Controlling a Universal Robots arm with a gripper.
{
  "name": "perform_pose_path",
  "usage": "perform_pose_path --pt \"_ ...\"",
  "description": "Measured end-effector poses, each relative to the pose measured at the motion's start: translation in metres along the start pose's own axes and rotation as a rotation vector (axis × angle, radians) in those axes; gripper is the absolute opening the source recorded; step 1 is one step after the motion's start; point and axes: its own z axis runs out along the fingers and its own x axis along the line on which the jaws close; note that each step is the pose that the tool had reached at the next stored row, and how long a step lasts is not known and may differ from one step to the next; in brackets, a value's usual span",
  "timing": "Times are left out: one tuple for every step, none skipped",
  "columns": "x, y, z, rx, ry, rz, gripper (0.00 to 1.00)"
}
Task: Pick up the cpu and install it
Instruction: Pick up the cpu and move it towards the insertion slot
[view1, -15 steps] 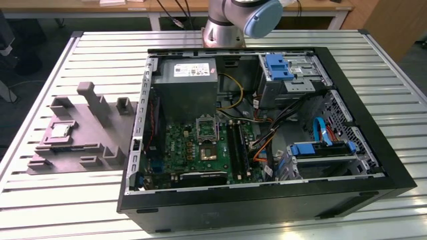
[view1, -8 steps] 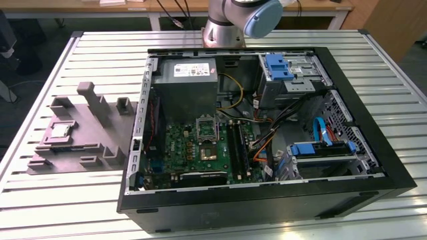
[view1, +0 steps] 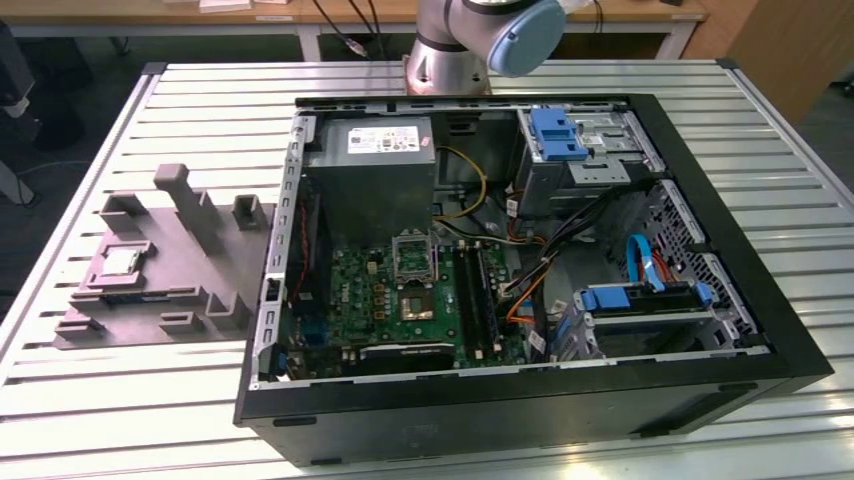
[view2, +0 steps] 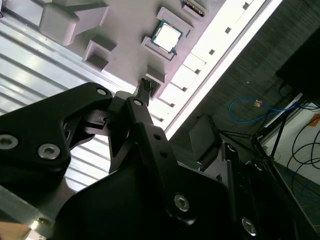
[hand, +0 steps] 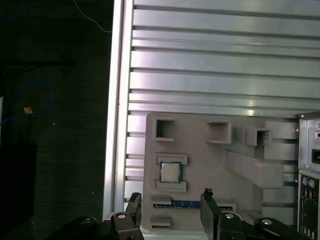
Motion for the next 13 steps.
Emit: perform_pose_path --pt "0.0 -0.0001 0.0004 0.0 0.0001 0.0 0.59" --pt "0.0 -0.0001 0.0009 0.0 0.0001 0.0 0.59" --pt "0.0 -0.0001 0.0014 0.0 0.0001 0.0 0.59" --pt "0.0001 -0.0002 0.0019 0.0001 0.0 0.0 0.59" --pt "0.0001 -0.0002 0.0024 0.0 0.0001 0.0 0.59" --pt "0.0001 -0.0002 0.0029 0.0 0.0 0.0 0.59" --pt "0.0001 -0.0002 0.0034 0.0001 0.0001 0.0 0.59" --pt "0.0001 -0.0003 0.0039 0.0 0.0001 0.0 0.59" --pt "0.0001 -0.0003 0.0044 0.0001 0.0001 0.0 0.59" --pt "0.0001 -0.0003 0.0049 0.0 0.0 0.0 0.59" --pt "0.0002 -0.0003 0.0054 0.0 0.0 0.0 0.59" --pt "0.0002 -0.0004 0.0058 0.0 0.0 0.0 0.59" --pt "0.0002 -0.0004 0.0062 0.0 0.0 0.0 0.59"
